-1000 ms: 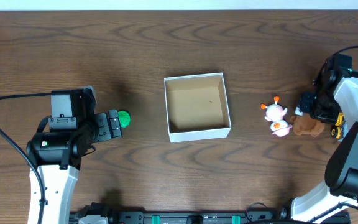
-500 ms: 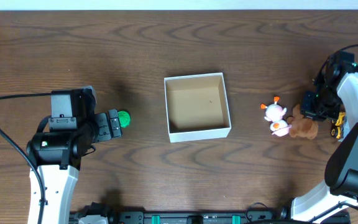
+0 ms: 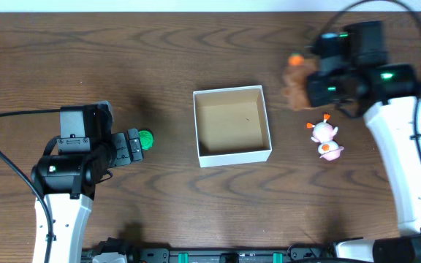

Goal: Pack container
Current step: 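Carry the bear into the white box and open the right gripper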

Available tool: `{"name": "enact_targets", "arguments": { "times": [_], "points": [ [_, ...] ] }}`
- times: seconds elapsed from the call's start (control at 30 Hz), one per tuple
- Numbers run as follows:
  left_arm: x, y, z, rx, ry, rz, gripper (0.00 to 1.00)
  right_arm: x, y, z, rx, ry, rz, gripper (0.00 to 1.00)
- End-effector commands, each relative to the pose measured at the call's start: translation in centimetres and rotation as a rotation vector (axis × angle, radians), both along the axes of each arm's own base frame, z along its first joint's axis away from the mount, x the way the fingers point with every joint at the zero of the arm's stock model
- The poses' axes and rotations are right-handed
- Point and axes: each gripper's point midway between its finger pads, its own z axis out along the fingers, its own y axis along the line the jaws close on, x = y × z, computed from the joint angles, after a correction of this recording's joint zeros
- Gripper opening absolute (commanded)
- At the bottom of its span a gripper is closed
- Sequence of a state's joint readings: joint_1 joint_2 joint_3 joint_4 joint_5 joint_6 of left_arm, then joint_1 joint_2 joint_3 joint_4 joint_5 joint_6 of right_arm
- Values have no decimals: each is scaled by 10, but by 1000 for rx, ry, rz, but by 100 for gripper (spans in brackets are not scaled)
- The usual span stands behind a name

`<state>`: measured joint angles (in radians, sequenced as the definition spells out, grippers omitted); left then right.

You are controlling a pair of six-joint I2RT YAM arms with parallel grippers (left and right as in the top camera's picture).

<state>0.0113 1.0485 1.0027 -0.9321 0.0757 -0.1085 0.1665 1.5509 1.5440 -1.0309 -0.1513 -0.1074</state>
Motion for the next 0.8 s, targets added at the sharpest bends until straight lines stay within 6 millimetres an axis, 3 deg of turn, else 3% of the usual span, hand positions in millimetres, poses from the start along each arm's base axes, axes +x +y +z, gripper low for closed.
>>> {"name": "enact_targets", "arguments": {
  "times": [0.0,0.1,0.17,0.33,0.53,0.77],
  "points": [
    [3,1,6,-8,-13,11,98,-4,61,7,59,-35,119,1],
    [3,1,6,-8,-13,11,98,-2,98,8,91,-56,60,1],
    [3,1,6,-8,-13,11,98,0,108,3,61,-72,-15,1],
    [3,1,6,-8,-13,11,98,-6,115,-17,-32,-63,-180,1],
    [3,1,6,-8,-13,11,98,-19,113,-58,-77,77,-294,1],
    [3,1,6,-8,-13,11,98,-19,116,-102,-145,180,-268,1]
  ]
}}
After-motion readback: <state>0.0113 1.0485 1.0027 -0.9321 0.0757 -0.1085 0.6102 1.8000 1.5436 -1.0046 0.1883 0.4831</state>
